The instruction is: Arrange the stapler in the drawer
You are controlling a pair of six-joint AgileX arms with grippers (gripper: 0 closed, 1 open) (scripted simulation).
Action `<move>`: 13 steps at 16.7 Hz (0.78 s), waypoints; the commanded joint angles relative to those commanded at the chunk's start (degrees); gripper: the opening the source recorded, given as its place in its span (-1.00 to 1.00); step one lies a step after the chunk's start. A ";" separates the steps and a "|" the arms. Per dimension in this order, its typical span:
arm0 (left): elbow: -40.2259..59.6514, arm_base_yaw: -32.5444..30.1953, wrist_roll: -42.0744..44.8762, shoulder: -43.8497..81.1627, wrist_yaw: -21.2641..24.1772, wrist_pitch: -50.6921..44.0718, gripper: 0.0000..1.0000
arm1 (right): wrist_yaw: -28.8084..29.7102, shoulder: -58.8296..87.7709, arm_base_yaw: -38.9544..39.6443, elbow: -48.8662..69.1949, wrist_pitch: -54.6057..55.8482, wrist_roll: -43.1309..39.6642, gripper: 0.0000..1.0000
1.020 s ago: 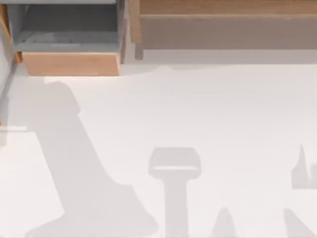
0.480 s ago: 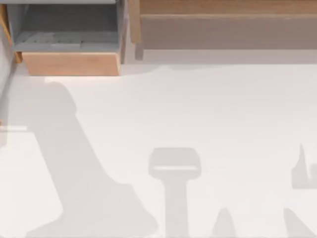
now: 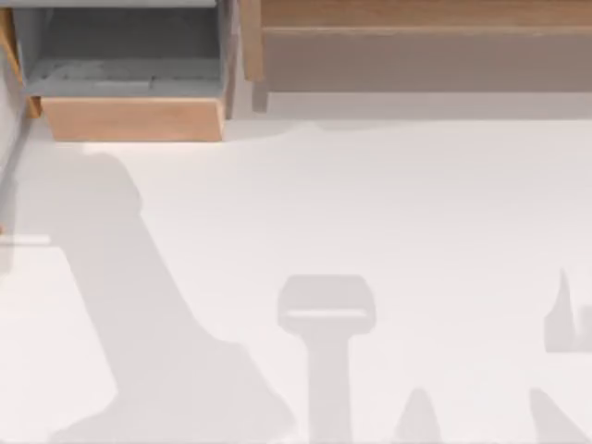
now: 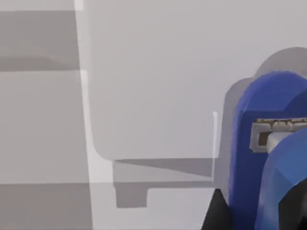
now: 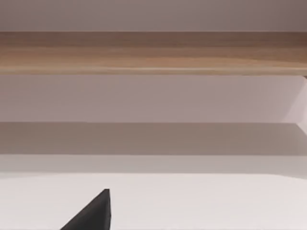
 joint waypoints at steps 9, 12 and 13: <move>0.00 0.00 0.00 0.00 0.00 0.00 0.96 | 0.00 0.00 0.00 0.00 0.00 0.00 1.00; 0.00 0.00 0.00 0.00 0.00 0.00 1.00 | 0.00 0.00 0.00 0.00 0.00 0.00 1.00; 0.00 0.00 0.00 0.00 0.00 0.00 1.00 | 0.00 0.00 0.00 0.00 0.00 0.00 1.00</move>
